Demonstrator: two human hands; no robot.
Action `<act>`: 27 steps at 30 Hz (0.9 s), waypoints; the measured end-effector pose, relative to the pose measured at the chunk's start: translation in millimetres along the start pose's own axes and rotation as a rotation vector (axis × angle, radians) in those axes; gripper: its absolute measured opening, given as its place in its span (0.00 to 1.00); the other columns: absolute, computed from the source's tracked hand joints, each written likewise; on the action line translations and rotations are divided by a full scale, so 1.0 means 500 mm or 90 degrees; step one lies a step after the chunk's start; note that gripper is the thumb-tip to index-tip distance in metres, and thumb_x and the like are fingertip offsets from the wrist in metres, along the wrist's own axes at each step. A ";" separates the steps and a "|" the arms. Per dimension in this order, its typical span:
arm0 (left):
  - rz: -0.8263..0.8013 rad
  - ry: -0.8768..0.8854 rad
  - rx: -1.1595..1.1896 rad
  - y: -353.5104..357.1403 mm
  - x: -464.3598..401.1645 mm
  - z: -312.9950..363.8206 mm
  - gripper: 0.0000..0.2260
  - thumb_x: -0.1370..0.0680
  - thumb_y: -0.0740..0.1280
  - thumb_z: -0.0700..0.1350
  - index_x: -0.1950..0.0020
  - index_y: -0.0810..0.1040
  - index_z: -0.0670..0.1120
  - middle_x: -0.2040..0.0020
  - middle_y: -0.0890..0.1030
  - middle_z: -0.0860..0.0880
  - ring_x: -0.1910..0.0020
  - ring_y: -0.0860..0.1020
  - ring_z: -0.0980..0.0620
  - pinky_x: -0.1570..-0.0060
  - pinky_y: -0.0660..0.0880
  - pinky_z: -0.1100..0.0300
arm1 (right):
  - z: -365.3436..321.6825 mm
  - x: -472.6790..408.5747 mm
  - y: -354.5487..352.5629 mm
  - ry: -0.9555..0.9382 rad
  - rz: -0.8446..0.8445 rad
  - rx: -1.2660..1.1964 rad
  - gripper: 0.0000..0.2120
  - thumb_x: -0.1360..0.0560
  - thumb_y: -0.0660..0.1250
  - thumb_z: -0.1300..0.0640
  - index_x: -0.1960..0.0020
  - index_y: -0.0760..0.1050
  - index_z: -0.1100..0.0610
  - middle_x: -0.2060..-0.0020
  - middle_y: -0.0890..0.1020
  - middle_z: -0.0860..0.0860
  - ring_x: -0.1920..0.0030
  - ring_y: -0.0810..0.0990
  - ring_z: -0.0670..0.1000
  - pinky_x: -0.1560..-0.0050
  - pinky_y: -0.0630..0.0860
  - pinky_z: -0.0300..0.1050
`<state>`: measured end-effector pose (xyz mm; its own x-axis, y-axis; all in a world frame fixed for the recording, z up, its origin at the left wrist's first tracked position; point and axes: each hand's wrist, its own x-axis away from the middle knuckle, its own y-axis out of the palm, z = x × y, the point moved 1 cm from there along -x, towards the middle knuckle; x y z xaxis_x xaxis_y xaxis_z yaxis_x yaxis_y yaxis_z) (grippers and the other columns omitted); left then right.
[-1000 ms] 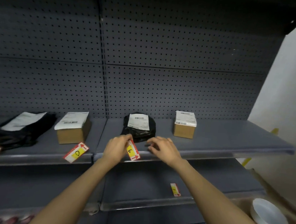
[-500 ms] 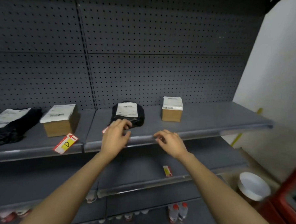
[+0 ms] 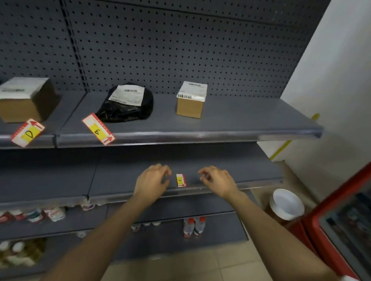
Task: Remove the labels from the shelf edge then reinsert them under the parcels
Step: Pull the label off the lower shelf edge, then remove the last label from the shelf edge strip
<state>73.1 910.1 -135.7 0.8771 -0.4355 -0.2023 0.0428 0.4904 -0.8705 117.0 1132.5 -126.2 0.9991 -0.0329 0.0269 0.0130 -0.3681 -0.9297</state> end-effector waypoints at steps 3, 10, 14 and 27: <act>0.000 -0.096 0.043 0.044 0.001 0.000 0.08 0.27 0.68 0.44 0.49 0.75 0.47 0.50 0.79 0.47 0.49 0.76 0.46 0.53 0.74 0.53 | 0.030 -0.027 0.022 -0.005 -0.026 0.003 0.10 0.23 0.62 0.54 0.44 0.76 0.51 0.47 0.82 0.51 0.49 0.80 0.54 0.42 0.72 0.48; -0.060 -0.228 0.086 0.132 -0.009 -0.050 0.10 0.27 0.69 0.43 0.46 0.75 0.48 0.47 0.80 0.45 0.48 0.78 0.44 0.51 0.75 0.52 | 0.072 -0.088 0.143 0.021 -0.071 -0.005 0.07 0.26 0.64 0.51 0.50 0.77 0.50 0.51 0.84 0.51 0.50 0.80 0.55 0.47 0.73 0.46; -0.015 -0.232 0.091 0.198 -0.054 -0.089 0.11 0.28 0.68 0.42 0.47 0.75 0.49 0.50 0.80 0.48 0.50 0.78 0.46 0.53 0.74 0.54 | 0.098 -0.165 0.222 0.025 0.013 0.004 0.12 0.29 0.67 0.43 0.52 0.76 0.50 0.54 0.84 0.50 0.50 0.80 0.54 0.48 0.68 0.46; 0.051 -0.198 0.087 0.252 -0.087 -0.143 0.12 0.29 0.69 0.40 0.48 0.76 0.50 0.52 0.79 0.52 0.52 0.77 0.51 0.58 0.71 0.60 | 0.078 -0.251 0.314 0.106 0.017 -0.269 0.26 0.34 0.76 0.55 0.42 0.67 0.53 0.47 0.83 0.52 0.46 0.80 0.57 0.45 0.70 0.48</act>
<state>5.9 936.8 -268.7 0.9832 -0.1507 -0.1029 0.0127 0.6189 -0.7854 -5.1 1115.0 -289.8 0.9782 -0.1838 0.0966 -0.0644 -0.7108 -0.7005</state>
